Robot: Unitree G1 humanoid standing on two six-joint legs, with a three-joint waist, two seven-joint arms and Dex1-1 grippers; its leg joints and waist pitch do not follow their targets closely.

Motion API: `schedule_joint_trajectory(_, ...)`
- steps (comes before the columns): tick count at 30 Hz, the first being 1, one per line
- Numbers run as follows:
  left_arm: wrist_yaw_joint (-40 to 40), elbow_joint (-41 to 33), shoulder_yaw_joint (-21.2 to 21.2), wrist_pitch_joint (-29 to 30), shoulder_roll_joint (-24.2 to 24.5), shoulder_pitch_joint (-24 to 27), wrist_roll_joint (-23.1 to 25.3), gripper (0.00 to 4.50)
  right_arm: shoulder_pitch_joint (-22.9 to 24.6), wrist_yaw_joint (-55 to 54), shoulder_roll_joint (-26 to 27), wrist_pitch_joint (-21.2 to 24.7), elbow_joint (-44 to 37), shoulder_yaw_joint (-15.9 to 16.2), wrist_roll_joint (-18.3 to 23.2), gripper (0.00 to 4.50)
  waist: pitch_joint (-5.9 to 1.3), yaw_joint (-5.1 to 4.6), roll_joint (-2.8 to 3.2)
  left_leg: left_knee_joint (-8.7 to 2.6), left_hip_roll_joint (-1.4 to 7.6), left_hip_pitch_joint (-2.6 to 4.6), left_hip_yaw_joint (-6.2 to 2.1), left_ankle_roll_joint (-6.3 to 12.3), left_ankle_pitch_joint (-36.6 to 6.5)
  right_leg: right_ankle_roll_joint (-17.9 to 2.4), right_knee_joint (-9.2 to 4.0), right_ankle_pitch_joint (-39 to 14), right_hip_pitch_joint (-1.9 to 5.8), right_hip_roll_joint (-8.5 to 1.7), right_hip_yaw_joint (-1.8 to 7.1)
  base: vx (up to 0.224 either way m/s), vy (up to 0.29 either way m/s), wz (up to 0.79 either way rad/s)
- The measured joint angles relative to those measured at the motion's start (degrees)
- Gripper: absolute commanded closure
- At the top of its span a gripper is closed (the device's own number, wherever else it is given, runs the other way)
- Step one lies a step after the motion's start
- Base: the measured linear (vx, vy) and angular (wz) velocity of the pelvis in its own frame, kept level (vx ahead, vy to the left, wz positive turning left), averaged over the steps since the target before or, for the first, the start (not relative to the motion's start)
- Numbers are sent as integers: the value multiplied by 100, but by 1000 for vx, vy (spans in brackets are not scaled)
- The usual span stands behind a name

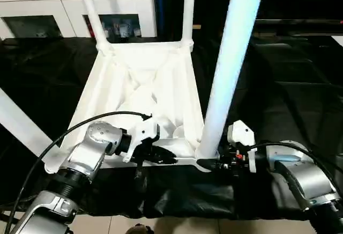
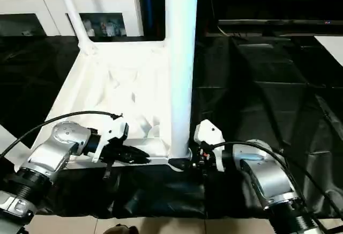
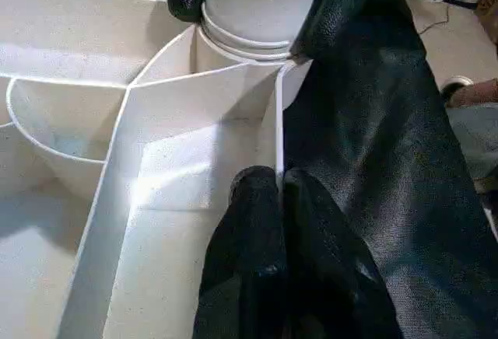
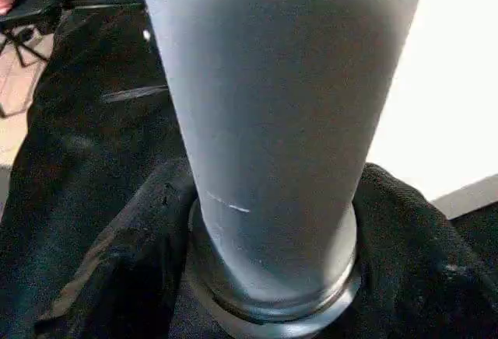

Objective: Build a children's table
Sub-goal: Rotate leg to tighten

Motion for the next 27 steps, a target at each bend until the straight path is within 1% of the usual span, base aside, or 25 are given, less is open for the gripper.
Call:
schedule_joint_trajectory(4, 229, 6, -1, -5, -77, 10, 29, 450, 89, -209, 96, -1, -31, -69, 4, 177, 0, 44, -1, 9, 0, 9, -1, -1, 0, 1, 18, 0, 4, -1, 2, 0, 0, 0)
schedule_joint_trajectory(7, 704, 52, 84, -5, -266, 10, 144, 450, 108, -735, 360, 3, 109, -272, -72, 178, -1, 36, -1, 10, 0, 16, -2, -1, 0, 4, 19, -1, 7, -1, 3, 0, 0, 0)
schedule_joint_trajectory(9, 1124, 59, 156, 55, -416, 12, 255, 450, 51, -1367, 690, 2, 299, -429, -189, 178, -2, -48, -4, 10, -1, 25, -3, -3, 2, 22, 19, -12, 6, -2, 3, 0, 0, 0)
schedule_joint_trajectory(10, 1285, 58, 169, 101, -487, 13, 279, 450, 19, -1620, 800, 5, 376, -471, -233, 178, -2, -101, -4, 10, -3, 27, -5, -4, 2, 24, 18, -12, 5, -3, 3, 0, 0, 0)
schedule_joint_trajectory(11, 1544, 58, 220, 188, -613, 15, 340, 450, -42, -2021, 1023, 8, 502, -561, -295, 178, -5, -167, -9, 10, -3, 29, -11, -5, 3, 24, 17, -13, 4, -2, -1, 0, 0, 0)
schedule_joint_trajectory(13, 1809, 53, 242, 283, -739, 28, 351, 450, -124, -2441, 1206, 21, 612, -618, -365, 178, -5, -243, -8, 10, -6, 30, -20, -6, 3, 25, 11, -13, 2, -2, -6, 0, 0, 0)
schedule_joint_trajectory(14, 2025, 43, 282, 356, -858, 66, 388, 450, -168, -2798, 1421, -3, 704, -678, -464, 178, -6, -280, -9, 9, -5, 34, -25, -6, 3, 25, 12, -12, 2, -1, -8, 0, 0, 0)
schedule_joint_trajectory(15, 2130, 23, 306, 383, -896, 85, 411, 450, -211, -2967, 1518, -5, 760, -684, -506, 178, -6, -300, -9, 9, -7, 36, -30, -7, 2, 25, 10, -12, 3, -1, -11, 0, 0, 0)
schedule_joint_trajectory(17, 2470, -75, 363, 497, -996, 146, 504, 450, -390, -3631, 1885, -27, 989, -689, -710, 178, -7, -381, -9, 8, -10, 34, -49, -8, 2, 25, 8, -13, 3, -1, -25, 0, 0, 0)
schedule_joint_trajectory(20, 2651, -144, 366, 600, -1100, 173, 558, 450, -509, -4003, 2034, -107, 1163, -689, -828, 178, -10, -422, -3, -6, -14, 57, -53, -8, 2, 26, -21, -13, 4, 0, -26, 0, 0, 0)
schedule_joint_trajectory(21, 2665, -157, 366, 610, -1102, 177, 562, 450, -531, -4010, 2048, -167, 1205, -689, -864, 123, -10, -426, -1, -6, -15, 56, -52, -8, 2, 26, -24, -13, 4, 0, -25, 0, 0, 0)
schedule_joint_trajectory(22, 2665, -172, 366, 612, -1102, 187, 564, 450, -530, -4003, 2048, -198, 1217, -689, -870, 111, -11, -429, 1, -6, -17, 57, -51, -8, 2, 25, -26, -13, 4, 0, -22, 0, 0, 0)
schedule_joint_trajectory(23, 2665, -186, 364, 612, -1103, 192, 564, 450, -531, -3990, 2048, -224, 1223, -689, -861, 112, -11, -432, 3, -6, -20, 56, -47, -8, 2, 25, -26, -12, 4, 0, -16, 0, 0, 0)
schedule_joint_trajectory(25, 2654, -262, 273, 612, -1129, 217, 564, 450, -531, -3985, 2051, -233, 1226, -704, -854, 104, -16, -407, 18, -6, -23, 54, -43, -8, 2, 22, -25, -10, 4, -1, -7, 0, 0, 0)
schedule_joint_trajectory(26, 2619, -303, 230, 612, -1142, 233, 564, 450, -533, -3968, 2048, -232, 1224, -734, -852, 75, -23, -381, 27, -6, -23, 50, -42, -8, 2, 17, -24, -7, 6, -1, -6, 0, 0, 0)
schedule_joint_trajectory(27, 2590, -331, 207, 612, -1144, 239, 564, 450, -530, -3896, 2003, -223, 1203, -736, -850, 75, -26, -353, 36, -5, -23, 44, -40, -8, 2, 10, -22, 0, 6, -1, -4, 0, 0, 0)
